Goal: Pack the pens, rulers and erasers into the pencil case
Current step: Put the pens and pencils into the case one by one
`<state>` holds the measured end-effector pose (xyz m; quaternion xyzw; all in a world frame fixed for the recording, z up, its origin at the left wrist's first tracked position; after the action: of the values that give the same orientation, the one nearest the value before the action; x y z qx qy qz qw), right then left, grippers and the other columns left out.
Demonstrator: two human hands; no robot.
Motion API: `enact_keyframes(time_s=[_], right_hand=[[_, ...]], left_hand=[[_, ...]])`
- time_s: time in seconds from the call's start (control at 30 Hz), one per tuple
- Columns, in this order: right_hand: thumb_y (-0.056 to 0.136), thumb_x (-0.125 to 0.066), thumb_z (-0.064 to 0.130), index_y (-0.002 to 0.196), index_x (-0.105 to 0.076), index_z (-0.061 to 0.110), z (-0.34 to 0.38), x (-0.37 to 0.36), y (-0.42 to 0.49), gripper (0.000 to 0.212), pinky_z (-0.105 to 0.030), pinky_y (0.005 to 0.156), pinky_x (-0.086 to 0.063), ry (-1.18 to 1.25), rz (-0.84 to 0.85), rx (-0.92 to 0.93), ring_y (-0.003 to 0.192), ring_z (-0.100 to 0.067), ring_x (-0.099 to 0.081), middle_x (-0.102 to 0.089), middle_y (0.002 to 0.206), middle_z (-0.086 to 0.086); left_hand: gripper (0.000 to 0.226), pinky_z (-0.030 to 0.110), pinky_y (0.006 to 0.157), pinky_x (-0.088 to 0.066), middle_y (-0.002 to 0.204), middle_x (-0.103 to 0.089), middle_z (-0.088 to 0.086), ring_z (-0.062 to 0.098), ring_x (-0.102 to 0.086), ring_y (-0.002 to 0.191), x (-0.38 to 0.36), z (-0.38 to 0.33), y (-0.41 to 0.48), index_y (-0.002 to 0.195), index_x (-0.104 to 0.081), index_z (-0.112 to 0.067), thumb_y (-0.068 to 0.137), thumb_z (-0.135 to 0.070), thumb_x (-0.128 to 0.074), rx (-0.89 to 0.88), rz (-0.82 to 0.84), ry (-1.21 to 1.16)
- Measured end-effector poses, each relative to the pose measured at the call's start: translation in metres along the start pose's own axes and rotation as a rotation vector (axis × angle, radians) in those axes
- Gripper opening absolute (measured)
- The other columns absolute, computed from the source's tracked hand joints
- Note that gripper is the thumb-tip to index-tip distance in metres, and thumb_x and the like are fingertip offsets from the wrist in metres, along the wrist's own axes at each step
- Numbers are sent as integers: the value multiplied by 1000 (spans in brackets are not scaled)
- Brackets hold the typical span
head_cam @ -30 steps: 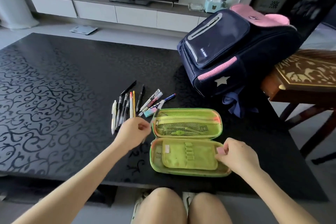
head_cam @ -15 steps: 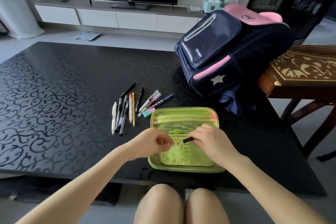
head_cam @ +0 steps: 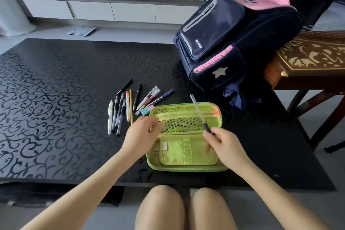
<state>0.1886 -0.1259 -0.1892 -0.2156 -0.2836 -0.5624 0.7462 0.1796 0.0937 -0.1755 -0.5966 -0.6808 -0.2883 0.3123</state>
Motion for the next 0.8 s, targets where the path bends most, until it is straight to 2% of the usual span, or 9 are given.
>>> enact_keyframes(time_s=[0.1,0.17,0.2,0.27,0.33,0.43,0.5,0.6,0.8], right_hand=[[92,-51,36,80,-61,24,22,-22,-4,19,-39,57,-47,92,68,3,49,-11,-54,-70,65,3],[91,-50,44,85,-65,28,30,-35,-5,23,-38,68,-51,95,103,-11,59,-7,-62,-72,71,6],[89,-49,48,90,-67,30,30,-35,-3,26,-38,74,-52,79,102,-23,68,-7,-65,-73,78,7],[87,-49,53,103,-67,32,19,-25,-2,31,-34,83,-51,0,73,-49,87,-8,-65,-72,95,9],[88,-53,47,110,-65,27,0,-10,-3,33,-29,82,-51,-76,22,-82,91,-8,-63,-69,99,11],[91,-54,34,100,-69,20,-17,-4,-6,22,-28,70,-51,-251,-16,-27,82,-10,-63,-70,90,9],[90,-54,31,93,-70,18,-20,-9,-6,21,-29,69,-49,-316,-24,45,81,-13,-59,-68,86,7],[89,-57,27,88,-71,16,-18,-15,-5,17,-31,64,-49,-371,-64,141,80,-17,-56,-66,84,5],[83,-65,18,81,-70,16,-15,-19,-4,6,-28,52,-46,-432,-151,239,70,-19,-55,-65,75,5]], left_hand=[[37,34,95,-48,113,-66,-4,9,-59,103,-40,-37,-12,112,-65,-17,91,-42,-47,98,286,-552],[25,41,91,-52,95,-70,-2,12,-64,93,-42,-60,-15,94,-69,-16,95,-28,-48,63,248,-763],[24,41,86,-53,83,-69,1,15,-64,82,-36,-64,-13,85,-69,-16,96,-22,-48,32,187,-761],[20,37,69,-52,69,-65,3,20,-59,66,-15,-64,-9,83,-68,-18,94,-20,-51,-106,31,-533],[17,35,57,-46,67,-60,2,23,-60,68,-3,-62,-6,99,-70,-17,93,-21,-55,-364,-79,-109],[34,36,66,-50,82,-62,-3,25,-55,84,-32,-30,-11,128,-55,-24,95,-19,-51,-450,85,331],[40,35,59,-51,88,-67,-6,21,-52,84,-39,-13,-19,123,-53,-26,88,-8,-60,-472,86,405],[42,33,48,-50,75,-63,-9,18,-46,73,-40,6,-24,97,-58,-22,68,5,-72,-504,46,465],[45,36,41,-49,72,-45,4,17,-30,74,-40,3,-13,88,-71,-17,56,15,-72,-477,-32,395]])
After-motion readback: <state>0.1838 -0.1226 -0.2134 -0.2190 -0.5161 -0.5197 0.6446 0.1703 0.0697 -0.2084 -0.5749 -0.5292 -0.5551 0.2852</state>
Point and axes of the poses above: each hand's wrist, its own y-axis towards the middle knuckle, its own x-axis out of the back of the hand, z = x × y, the point moved 9 cm from there along y, towards the middle knuckle
